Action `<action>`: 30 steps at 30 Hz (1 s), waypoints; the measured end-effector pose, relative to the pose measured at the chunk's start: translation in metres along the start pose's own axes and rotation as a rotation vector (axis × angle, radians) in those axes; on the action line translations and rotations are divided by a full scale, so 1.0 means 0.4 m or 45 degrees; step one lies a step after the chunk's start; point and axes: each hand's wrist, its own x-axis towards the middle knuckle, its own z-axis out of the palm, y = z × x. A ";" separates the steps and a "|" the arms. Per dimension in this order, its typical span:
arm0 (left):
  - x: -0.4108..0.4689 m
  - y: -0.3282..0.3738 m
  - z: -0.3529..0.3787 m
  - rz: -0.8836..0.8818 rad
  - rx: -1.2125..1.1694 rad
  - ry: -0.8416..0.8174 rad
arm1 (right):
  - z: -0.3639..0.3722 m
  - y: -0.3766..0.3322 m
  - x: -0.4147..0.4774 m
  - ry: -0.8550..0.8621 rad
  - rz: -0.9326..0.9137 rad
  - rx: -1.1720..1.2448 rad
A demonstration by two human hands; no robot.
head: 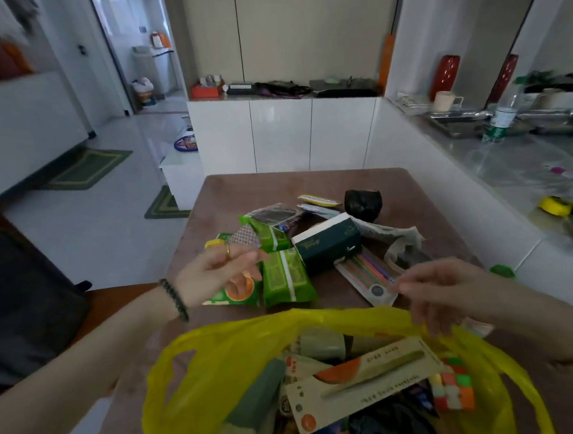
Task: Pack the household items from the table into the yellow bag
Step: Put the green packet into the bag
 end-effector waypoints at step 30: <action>0.236 -0.282 0.076 -1.171 -0.434 0.050 | 0.189 0.097 0.569 -0.033 0.661 0.588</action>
